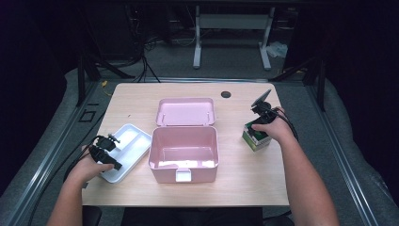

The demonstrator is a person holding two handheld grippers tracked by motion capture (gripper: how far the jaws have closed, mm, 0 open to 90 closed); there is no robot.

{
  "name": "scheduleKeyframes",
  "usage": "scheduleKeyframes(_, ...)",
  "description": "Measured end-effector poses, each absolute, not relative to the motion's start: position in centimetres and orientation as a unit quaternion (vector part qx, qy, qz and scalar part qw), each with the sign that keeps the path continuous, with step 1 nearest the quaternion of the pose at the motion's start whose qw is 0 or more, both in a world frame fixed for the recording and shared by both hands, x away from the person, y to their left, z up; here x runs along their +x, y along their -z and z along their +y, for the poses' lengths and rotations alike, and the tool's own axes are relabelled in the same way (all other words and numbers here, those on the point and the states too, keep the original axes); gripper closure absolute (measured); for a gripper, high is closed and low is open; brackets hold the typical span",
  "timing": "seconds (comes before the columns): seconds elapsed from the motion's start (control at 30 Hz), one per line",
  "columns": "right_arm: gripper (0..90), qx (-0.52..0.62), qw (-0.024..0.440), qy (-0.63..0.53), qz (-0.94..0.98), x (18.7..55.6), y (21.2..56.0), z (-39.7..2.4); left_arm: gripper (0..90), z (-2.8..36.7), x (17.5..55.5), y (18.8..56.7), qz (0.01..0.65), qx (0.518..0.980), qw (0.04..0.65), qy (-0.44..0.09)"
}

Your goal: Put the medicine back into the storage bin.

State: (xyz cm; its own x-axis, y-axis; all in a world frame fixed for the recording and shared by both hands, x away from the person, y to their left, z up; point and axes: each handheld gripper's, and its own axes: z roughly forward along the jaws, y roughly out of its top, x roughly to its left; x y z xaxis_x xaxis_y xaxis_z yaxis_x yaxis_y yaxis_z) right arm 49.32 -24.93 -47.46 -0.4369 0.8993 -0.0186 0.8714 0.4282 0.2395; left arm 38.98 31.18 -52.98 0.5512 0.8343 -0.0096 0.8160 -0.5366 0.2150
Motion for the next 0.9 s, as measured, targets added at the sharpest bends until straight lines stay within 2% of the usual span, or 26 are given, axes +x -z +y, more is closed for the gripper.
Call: scheduleKeyframes(0.9, 15.6, 0.523, 0.046, -0.071, 0.848, 49.88, 47.58, -24.89, 42.3, 31.19, 38.98, 52.99, 0.471, 0.875, 0.098, -0.047)
